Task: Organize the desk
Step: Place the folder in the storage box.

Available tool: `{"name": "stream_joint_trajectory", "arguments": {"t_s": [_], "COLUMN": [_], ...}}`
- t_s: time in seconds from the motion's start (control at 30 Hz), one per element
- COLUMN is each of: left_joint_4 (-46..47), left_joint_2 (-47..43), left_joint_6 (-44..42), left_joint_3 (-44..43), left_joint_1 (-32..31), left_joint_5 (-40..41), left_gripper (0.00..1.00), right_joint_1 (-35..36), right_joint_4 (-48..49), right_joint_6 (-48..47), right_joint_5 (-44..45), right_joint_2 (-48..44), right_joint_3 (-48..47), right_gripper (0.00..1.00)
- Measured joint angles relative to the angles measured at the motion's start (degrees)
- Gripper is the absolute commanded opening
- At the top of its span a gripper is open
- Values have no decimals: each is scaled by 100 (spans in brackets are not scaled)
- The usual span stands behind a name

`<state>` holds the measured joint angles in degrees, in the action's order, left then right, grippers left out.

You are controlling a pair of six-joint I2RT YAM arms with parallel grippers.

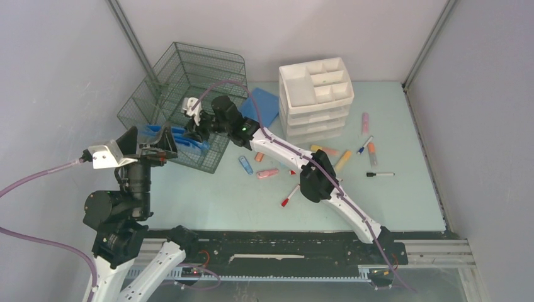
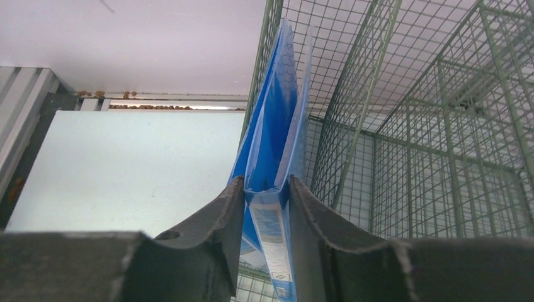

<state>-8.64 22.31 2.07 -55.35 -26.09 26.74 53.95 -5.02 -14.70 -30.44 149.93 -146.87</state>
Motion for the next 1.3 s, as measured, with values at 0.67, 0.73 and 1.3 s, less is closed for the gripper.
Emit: {"name": "stream_joint_trajectory", "arguments": {"t_s": [0.67, 0.73, 1.3], "left_joint_4": [-2, -2, 0], "left_joint_2": [44, 59, 122], "left_joint_6": [52, 55, 105], "left_joint_3": [0, 0, 15], "left_joint_1": [186, 199, 376], "left_joint_5": [-153, -155, -195], "left_gripper": [100, 100, 100], "right_joint_1": [-118, -177, -278], "right_joint_4": [450, 638, 3292], "right_joint_6": [-273, -138, 1043], "right_joint_5": [-619, -743, -754], "right_joint_2": [162, 203, 363], "right_joint_3": [-151, -234, 168], "right_gripper": [0, 0, 0]}}
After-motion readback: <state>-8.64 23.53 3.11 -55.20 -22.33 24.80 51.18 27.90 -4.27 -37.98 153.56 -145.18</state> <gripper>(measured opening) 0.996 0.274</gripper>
